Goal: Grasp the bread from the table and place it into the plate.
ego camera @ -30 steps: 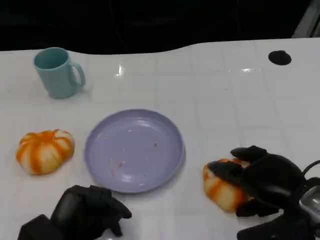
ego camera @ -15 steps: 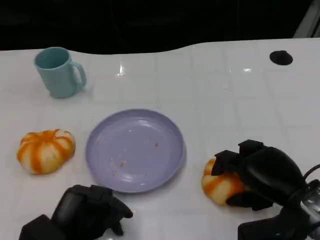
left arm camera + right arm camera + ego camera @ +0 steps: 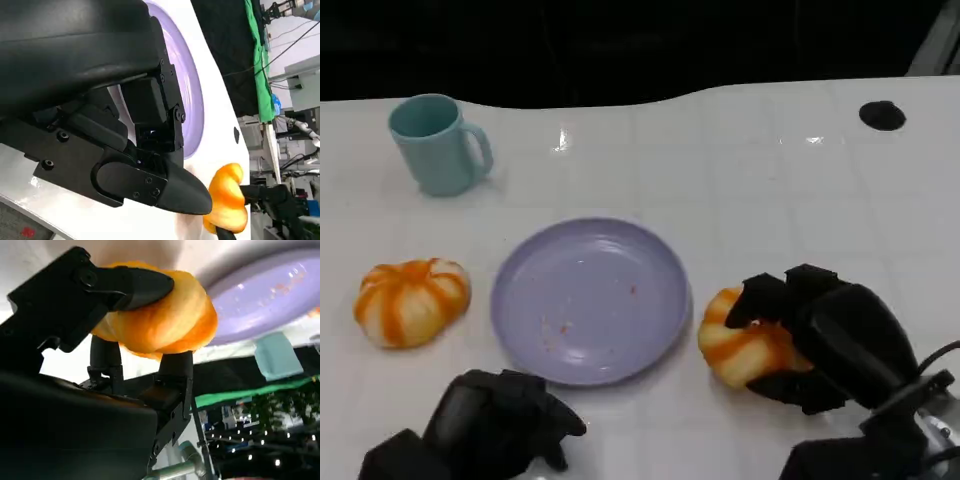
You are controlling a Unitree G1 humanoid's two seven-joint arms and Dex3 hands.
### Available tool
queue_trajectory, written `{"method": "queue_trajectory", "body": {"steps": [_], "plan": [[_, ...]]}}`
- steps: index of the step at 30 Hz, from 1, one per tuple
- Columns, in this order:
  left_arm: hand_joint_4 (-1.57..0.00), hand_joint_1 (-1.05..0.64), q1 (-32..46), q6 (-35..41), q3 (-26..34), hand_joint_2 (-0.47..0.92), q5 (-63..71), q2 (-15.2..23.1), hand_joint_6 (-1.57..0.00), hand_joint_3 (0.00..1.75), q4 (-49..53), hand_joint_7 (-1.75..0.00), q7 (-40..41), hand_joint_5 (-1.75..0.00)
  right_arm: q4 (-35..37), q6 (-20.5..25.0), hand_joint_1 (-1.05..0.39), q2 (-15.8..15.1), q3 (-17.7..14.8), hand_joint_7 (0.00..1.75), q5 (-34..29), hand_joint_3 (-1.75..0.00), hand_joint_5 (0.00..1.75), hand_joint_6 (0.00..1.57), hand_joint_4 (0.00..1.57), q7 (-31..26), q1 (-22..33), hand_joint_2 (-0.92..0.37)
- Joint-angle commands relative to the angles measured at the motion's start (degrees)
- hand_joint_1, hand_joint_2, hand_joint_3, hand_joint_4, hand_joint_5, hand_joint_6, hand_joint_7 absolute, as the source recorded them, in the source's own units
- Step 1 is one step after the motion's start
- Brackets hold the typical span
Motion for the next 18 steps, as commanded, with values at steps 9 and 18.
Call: {"method": "queue_trajectory", "body": {"steps": [9,18], "plan": [[-1.24,-1.05,0.6,-0.1,-0.1,0.92,-0.2,0.5,-1.4,0.16,0.1,-0.52,-0.1,-1.12,4.2,-5.7,-0.09,7.5,-0.7,1.74,3.1,-1.46,1.75,0.74,0.98,-4.0,-7.7,-0.24],[-1.24,-1.05,0.6,0.2,-0.1,0.92,-1.1,0.2,-1.4,0.13,0.3,-0.52,-1.1,-1.12,10.8,-5.9,0.01,12.6,1.4,1.57,2.6,-1.4,1.75,0.87,1.01,-4.2,-14.1,-0.16]]}}
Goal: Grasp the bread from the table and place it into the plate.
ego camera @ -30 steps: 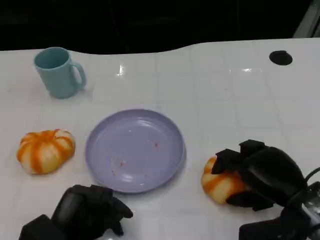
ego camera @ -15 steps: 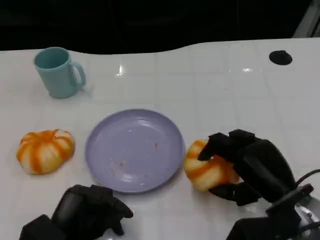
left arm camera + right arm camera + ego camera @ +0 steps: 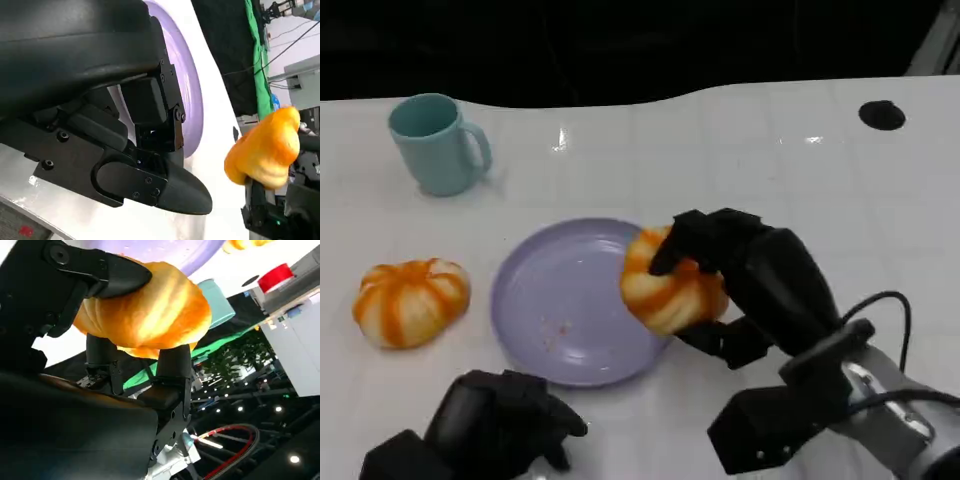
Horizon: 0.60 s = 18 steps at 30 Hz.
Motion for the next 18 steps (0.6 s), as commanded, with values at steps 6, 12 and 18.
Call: {"method": "queue_trajectory", "body": {"steps": [6,12,18], "plan": [[-1.25,-1.05,0.1,0.4,0.3,0.92,-0.6,0.6,-1.41,0.12,0.7,-0.52,-1.0,-1.11,11.8,-1.0,-0.02,5.2,1.0,1.54,1.1,-1.38,1.75,0.87,0.98,-2.2,-7.8,-0.24],[-1.24,-1.05,0.1,-0.8,0.3,0.92,0.1,0.6,-1.4,0.13,1.2,-0.51,-0.4,-1.11,19.5,-0.5,-0.06,8.0,0.6,1.09,2.8,-1.24,1.51,0.92,0.91,-1.1,-11.5,-0.35],[-1.25,-1.05,0.5,-0.7,0.2,0.92,0.0,0.5,-1.41,0.14,0.9,-0.52,-0.4,-1.11,17.6,4.4,-0.22,7.2,2.0,0.24,4.0,-0.61,0.65,0.64,0.5,10.1,-12.1,-0.63]]}}
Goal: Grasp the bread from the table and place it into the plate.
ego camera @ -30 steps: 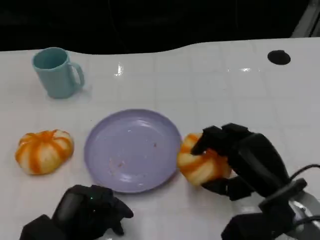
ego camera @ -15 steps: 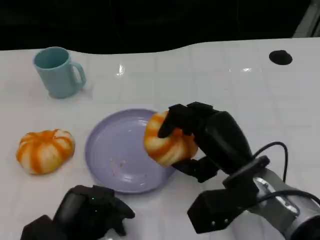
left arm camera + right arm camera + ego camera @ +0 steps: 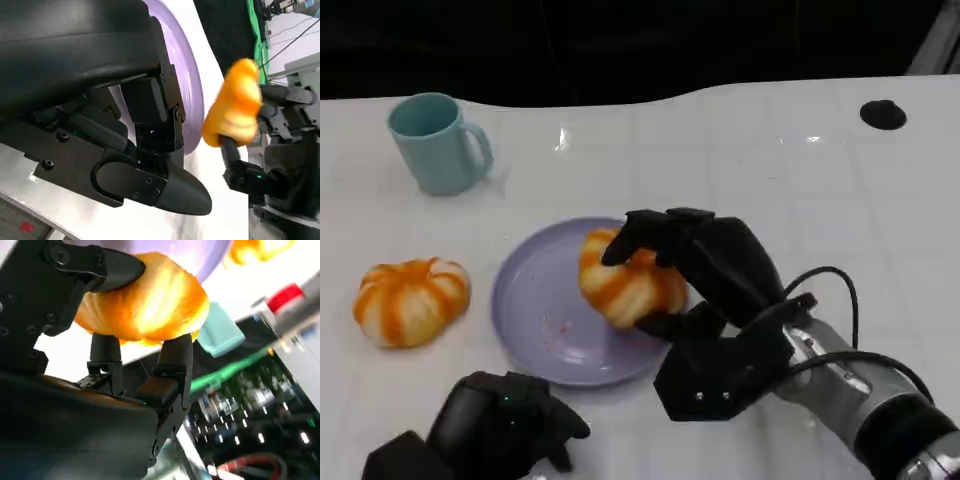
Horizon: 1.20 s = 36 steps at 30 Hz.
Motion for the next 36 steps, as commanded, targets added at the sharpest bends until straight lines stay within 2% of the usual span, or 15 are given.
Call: {"method": "queue_trajectory", "body": {"steps": [1,2,3,5,8,12,18,22,26,29,31,35,36], "plan": [[-1.24,-1.05,0.6,-0.4,0.2,0.92,0.0,0.7,-1.41,0.14,0.1,-0.51,0.1,-1.11,-2.0,2.8,-0.25,-1.3,1.3,0.15,0.5,-0.51,0.5,0.61,0.46,6.8,-1.3,-0.68],[-1.24,-1.05,0.6,-0.5,0.2,0.92,0.1,0.7,-1.41,0.14,0.2,-0.51,0.2,-1.11,-2.5,3.3,-0.3,-1.7,1.7,0.07,0.2,-0.36,0.34,0.56,0.4,7.9,-1.2,-0.76],[-1.24,-1.05,0.6,-0.8,0.2,0.92,0.2,0.7,-1.4,0.14,0.3,-0.51,0.3,-1.11,-3.2,4.0,-0.35,-2.2,2.4,0.03,-0.3,-0.25,0.26,0.51,0.34,9.2,-1.2,-0.82],[-1.24,-1.05,0.4,-1.0,0.1,0.92,0.3,0.6,-1.4,0.15,0.4,-0.51,0.4,-1.11,-4.9,5.3,-0.47,-3.0,3.3,0.01,-1.0,-0.16,0.18,0.41,0.23,11.3,-0.9,-0.9],[-1.24,-1.05,0.4,-0.7,0.1,0.92,0.4,0.6,-1.4,0.15,0.2,-0.51,0.6,-1.11,-8.0,7.2,-0.57,-3.9,3.8,0.0,-1.0,-0.18,0.13,0.3,0.13,14.2,0.1,-0.92],[-1.24,-1.05,0.2,-0.1,0.0,0.92,0.4,0.4,-1.4,0.14,0.0,-0.5,0.6,-1.11,-12.6,9.1,-0.64,-5.2,3.8,0.0,-0.5,-0.21,0.12,0.24,0.09,17.5,2.0,-0.92],[-1.24,-1.05,0.2,0.2,0.1,0.92,0.1,0.1,-1.41,0.13,-0.1,-0.5,0.6,-1.11,-19.8,9.6,-0.65,-7.3,2.7,0.01,0.6,-0.19,0.16,0.25,0.11,19.4,6.0,-0.92],[-1.24,-1.05,0.6,-0.3,-0.1,0.92,0.6,0.1,-1.41,0.13,-0.5,-0.5,1.1,-1.1,-23.3,8.0,-0.64,-8.4,1.5,0.02,2.0,-0.2,0.2,0.27,0.16,17.7,9.0,-0.92],[-1.24,-1.05,0.6,-0.3,-0.1,0.92,1.0,0.3,-1.41,0.15,-0.6,-0.5,1.5,-1.1,-25.5,3.2,-0.55,-9.1,-0.8,0.05,5.0,-0.21,0.29,0.35,0.29,14.8,12.5,-0.92],[-1.25,-1.05,0.6,0.2,-0.1,0.92,1.1,0.5,-1.41,0.17,-0.6,-0.5,1.9,-1.11,-26.3,-2.5,-0.47,-9.6,-2.9,0.12,8.8,-0.2,0.41,0.48,0.41,13.4,15.3,-0.92],[-1.25,-1.05,0.6,0.1,0.0,0.92,0.5,0.5,-1.41,0.16,-0.7,-0.5,1.3,-1.11,-27.1,-5.6,-0.41,-9.8,-4.6,0.17,11.8,-0.19,0.66,0.61,0.46,13.4,17.1,-0.92],[-1.25,-1.05,0.6,-0.1,0.0,0.92,0.7,0.8,-1.41,0.16,-0.6,-0.5,1.4,-1.11,-29.2,-10.8,-0.32,-9.1,-7.6,0.3,20.6,-0.13,0.91,0.81,0.63,16.1,21.1,-0.92],[-1.25,-1.05,0.6,-0.2,0.1,0.92,0.6,0.9,-1.41,0.16,-0.5,-0.5,1.3,-1.11,-29.5,-12.3,-0.29,-8.9,-8.0,0.37,22.4,-0.16,1.05,0.84,0.66,16.8,21.9,-0.9]]}}
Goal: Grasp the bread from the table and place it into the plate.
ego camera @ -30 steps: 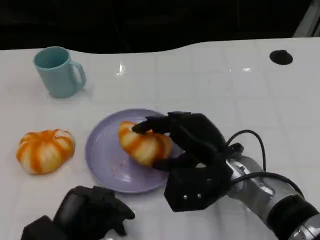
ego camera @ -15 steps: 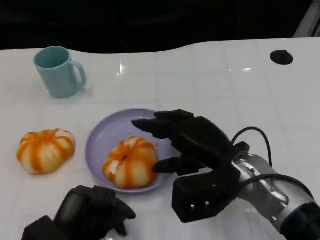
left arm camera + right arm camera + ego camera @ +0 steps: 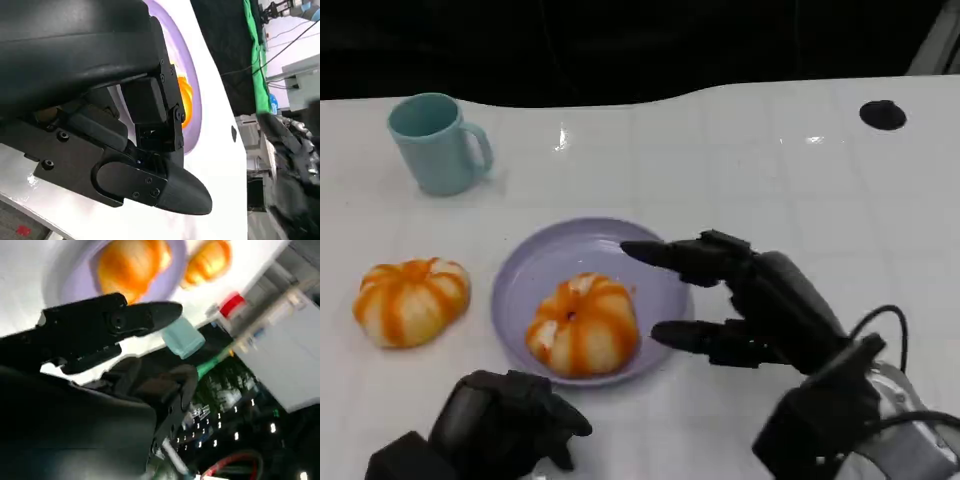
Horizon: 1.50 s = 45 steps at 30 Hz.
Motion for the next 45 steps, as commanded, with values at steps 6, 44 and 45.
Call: {"method": "queue_trajectory", "body": {"steps": [6,44,45], "plan": [[-1.24,-1.05,0.6,0.7,0.1,0.92,0.0,1.3,-1.41,0.16,-0.3,-0.5,0.0,-1.11,-5.6,-6.9,-0.22,0.6,-4.7,0.94,19.3,-0.99,1.54,0.78,0.71,8.7,9.1,-0.5],[-1.25,-1.05,1.4,0.6,0.1,0.92,-0.9,1.8,-1.41,0.15,-1.0,-0.5,-0.9,-1.12,2.1,-21.9,-0.35,-0.2,-16.7,1.35,18.0,-1.12,1.55,0.72,0.71,14.1,20.9,-0.39],[-1.25,-1.05,1.4,0.5,0.2,0.92,-0.9,1.8,-1.41,0.15,-0.9,-0.5,-1.0,-1.12,2.4,-22.1,-0.36,-0.2,-16.7,1.34,17.8,-1.12,1.54,0.72,0.71,14.0,20.8,-0.4]]}}
